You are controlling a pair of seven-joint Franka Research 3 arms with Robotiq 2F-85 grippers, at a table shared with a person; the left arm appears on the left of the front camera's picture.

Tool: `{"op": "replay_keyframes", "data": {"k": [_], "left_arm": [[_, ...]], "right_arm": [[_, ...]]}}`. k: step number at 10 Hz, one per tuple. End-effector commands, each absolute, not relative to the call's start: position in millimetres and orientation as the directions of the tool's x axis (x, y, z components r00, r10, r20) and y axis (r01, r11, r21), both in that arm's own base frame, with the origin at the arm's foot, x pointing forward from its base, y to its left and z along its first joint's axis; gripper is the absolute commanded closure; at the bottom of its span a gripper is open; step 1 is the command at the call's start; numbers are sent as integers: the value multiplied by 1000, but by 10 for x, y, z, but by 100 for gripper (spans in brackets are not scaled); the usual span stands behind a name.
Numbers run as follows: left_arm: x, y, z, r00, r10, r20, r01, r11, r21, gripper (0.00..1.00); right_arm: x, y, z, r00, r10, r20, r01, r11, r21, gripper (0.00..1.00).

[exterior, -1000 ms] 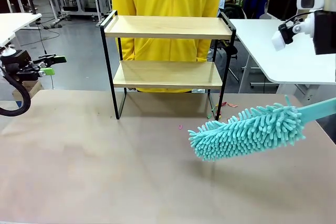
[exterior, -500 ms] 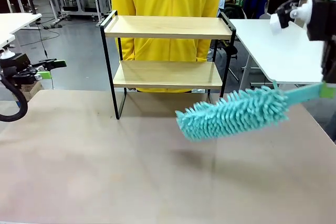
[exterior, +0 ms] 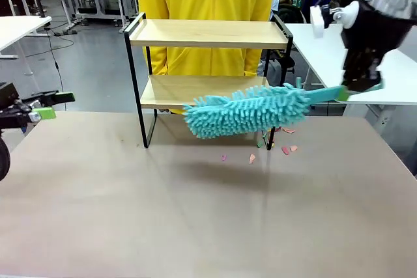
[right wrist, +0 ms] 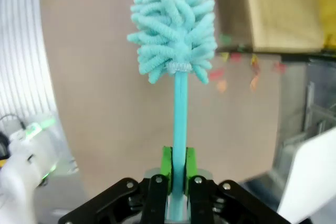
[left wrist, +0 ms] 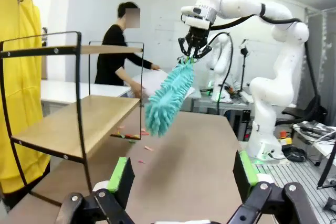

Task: Clean the shelf.
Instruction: Hand the Duster back to the human.

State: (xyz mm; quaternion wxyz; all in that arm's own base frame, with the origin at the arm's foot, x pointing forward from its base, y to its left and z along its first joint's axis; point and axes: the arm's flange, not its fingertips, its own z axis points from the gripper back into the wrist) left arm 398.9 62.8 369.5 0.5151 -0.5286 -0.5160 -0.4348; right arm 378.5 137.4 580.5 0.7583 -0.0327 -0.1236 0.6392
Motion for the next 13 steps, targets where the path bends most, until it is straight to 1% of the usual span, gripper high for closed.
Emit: {"op": "replay_keyframes", "data": {"k": [1, 3, 5, 7, 8, 12, 13], "left_arm": [[3695, 217, 3766, 94, 62, 994, 978, 181, -104, 0], [3560, -119, 3685, 87, 26, 996, 963, 256, -91, 0], [3467, -394, 3610, 67, -34, 997, 950, 306, -53, 0], [3459, -495, 3671, 46, -47, 998, 954, 299, -30, 0], [3924, -237, 3637, 79, -35, 996, 956, 285, -66, 0], [3949, -295, 3632, 81, -46, 996, 953, 296, -64, 0], [3962, -497, 3597, 31, -36, 999, 963, 267, -20, 0]], "right_arm": [[3778, 1377, 5669, -8, 946, 324, -979, 59, -195, 87], [3745, 1269, 5645, -39, 924, 380, -977, 45, -209, 87], [3638, 1063, 5533, -53, 919, 390, -983, 22, -184, 87], [3605, 986, 5514, -42, 926, 375, -989, 14, -145, 87], [3660, 1126, 5545, -28, 932, 361, -982, 42, -184, 87], [3660, 1126, 5545, -28, 932, 361, -982, 42, -184, 87], [3660, 1126, 5545, -28, 932, 361, -982, 42, -184, 87]]}}
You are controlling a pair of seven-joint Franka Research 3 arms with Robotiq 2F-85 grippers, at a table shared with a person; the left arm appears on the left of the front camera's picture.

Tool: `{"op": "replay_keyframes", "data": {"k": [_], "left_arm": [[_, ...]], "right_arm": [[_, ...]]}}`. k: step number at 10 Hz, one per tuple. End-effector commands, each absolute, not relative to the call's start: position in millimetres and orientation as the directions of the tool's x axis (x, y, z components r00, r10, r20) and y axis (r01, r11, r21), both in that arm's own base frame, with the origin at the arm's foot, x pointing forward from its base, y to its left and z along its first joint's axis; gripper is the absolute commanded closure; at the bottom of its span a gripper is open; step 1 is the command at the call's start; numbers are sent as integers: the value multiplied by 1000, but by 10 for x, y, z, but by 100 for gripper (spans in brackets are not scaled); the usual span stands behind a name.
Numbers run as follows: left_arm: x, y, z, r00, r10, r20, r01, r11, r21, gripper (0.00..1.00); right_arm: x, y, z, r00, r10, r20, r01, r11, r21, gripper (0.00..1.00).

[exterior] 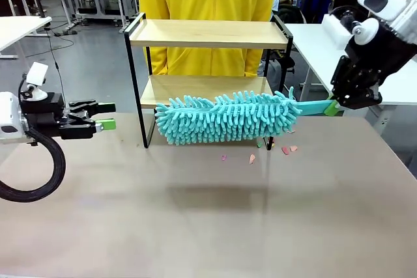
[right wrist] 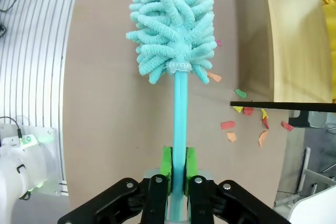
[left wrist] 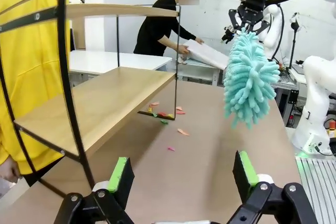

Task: Clean the shelf.
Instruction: Hand the Duster back to the human.

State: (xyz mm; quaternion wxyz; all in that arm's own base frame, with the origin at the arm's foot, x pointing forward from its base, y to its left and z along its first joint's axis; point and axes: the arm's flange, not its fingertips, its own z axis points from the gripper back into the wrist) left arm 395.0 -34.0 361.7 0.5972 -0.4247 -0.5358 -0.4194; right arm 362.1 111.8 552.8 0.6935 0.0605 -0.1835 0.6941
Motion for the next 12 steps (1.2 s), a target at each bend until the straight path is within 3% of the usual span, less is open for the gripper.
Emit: {"op": "replay_keyframes", "data": {"k": [1, 3, 7, 9, 12], "left_arm": [[3937, -662, 3589, 0, -27, 1000, 971, 238, 7, 0], [3932, -883, 3583, -58, 28, 998, 975, 215, 51, 0], [3924, -1155, 3593, 2, 79, 997, 999, 45, -5, 0], [3950, -1318, 3511, 21, 74, 997, 1000, 19, -23, 0], [4000, -1585, 3470, -53, 92, 994, 996, 71, 47, 0]], "right_arm": [[3660, 1126, 5545, -28, 932, 361, -982, 42, -184, 87], [3660, 1126, 5545, -28, 932, 361, -982, 42, -184, 87], [3660, 1126, 5545, -28, 932, 361, -982, 42, -184, 87], [3660, 1126, 5545, -28, 932, 361, -982, 42, -184, 87], [3660, 1126, 5545, -28, 932, 361, -982, 42, -184, 87]]}}
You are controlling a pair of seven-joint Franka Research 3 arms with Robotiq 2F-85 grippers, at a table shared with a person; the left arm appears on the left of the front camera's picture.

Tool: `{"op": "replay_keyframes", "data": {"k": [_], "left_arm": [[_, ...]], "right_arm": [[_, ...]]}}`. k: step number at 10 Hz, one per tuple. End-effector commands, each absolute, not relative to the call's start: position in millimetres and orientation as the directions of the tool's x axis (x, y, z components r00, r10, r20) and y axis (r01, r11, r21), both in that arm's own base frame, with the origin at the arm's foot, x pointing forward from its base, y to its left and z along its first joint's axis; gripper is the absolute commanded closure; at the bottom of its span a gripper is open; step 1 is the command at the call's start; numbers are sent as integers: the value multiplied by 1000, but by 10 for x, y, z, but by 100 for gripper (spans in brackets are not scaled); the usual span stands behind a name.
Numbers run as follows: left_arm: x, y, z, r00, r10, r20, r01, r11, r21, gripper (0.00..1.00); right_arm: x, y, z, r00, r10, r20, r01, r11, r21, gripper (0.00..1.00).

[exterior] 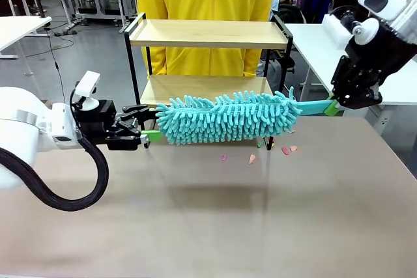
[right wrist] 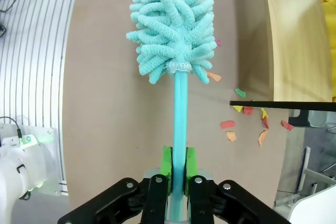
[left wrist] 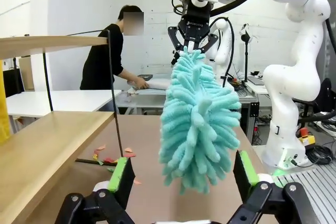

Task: Clean the shelf.
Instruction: Hand the Duster back to the human.

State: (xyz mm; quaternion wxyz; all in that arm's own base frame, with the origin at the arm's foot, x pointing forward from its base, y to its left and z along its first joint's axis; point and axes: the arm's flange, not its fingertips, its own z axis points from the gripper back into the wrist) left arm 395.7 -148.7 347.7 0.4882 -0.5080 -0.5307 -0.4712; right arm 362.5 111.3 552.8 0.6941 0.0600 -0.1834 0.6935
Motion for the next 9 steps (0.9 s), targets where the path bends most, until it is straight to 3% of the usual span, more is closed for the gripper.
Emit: {"op": "replay_keyframes", "data": {"k": [1, 4, 9], "left_arm": [[4027, -1669, 3464, -48, 89, 995, 997, 62, 42, 0], [3975, -1966, 3550, -34, 104, 994, 999, -11, 35, 0], [3898, -2295, 3551, -23, 130, 991, 1000, -18, 25, 0]], "right_arm": [[3660, 1126, 5545, -28, 932, 361, -982, 42, -184, 87], [3660, 1126, 5545, -28, 932, 361, -982, 42, -184, 87], [3660, 1126, 5545, -28, 932, 361, -982, 42, -184, 87]]}}
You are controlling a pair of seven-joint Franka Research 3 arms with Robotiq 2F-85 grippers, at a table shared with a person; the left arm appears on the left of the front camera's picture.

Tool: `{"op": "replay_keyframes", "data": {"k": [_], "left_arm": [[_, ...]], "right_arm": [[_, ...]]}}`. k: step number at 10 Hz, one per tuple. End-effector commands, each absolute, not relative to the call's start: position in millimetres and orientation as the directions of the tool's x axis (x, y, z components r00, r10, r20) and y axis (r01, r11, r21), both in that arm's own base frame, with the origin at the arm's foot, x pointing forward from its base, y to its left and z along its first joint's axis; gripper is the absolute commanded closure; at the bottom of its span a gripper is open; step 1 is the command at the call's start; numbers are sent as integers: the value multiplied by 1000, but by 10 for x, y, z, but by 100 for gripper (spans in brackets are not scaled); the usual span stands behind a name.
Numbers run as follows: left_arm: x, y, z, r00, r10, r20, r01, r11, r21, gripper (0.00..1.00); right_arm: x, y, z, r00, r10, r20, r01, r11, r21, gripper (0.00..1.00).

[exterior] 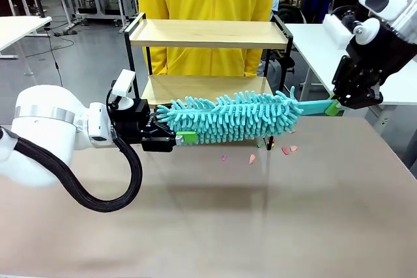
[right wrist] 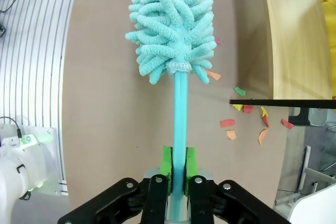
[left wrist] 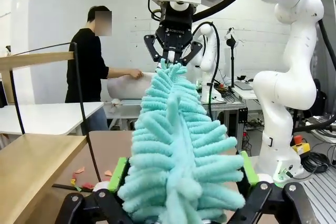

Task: Clean the shelf.
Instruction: Hand the Duster back to the human.

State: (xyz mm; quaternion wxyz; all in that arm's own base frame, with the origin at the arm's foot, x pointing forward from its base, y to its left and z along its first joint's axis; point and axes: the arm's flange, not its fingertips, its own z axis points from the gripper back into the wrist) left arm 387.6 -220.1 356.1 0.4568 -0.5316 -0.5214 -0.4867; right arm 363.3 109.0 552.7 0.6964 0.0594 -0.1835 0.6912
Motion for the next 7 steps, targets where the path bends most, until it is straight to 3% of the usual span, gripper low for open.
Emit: {"op": "replay_keyframes", "data": {"k": [1, 2, 3, 4, 5, 7], "left_arm": [[3878, -2332, 3551, -8, 118, 993, 999, -47, 13, 60], [3868, -2345, 3542, 6, 120, 993, 998, -61, 1, 60], [3860, -2351, 3533, 17, 122, 992, 998, -65, -9, 100], [3854, -2354, 3523, 11, 123, 992, 998, -56, -4, 64], [3848, -2359, 3519, 3, 124, 992, 999, -47, 3, 100], [3832, -2347, 3518, 7, 129, 992, 999, -51, 0, 100]], "right_arm": [[3660, 1126, 5545, -28, 932, 361, -982, 42, -184, 87], [3660, 1126, 5545, -28, 932, 361, -982, 42, -184, 87], [3660, 1126, 5545, -28, 932, 361, -982, 42, -184, 87], [3660, 1126, 5545, -28, 932, 361, -982, 42, -184, 87], [3660, 1126, 5545, -28, 932, 361, -982, 42, -184, 87], [3660, 1126, 5545, -28, 932, 361, -982, 42, -184, 87]]}}
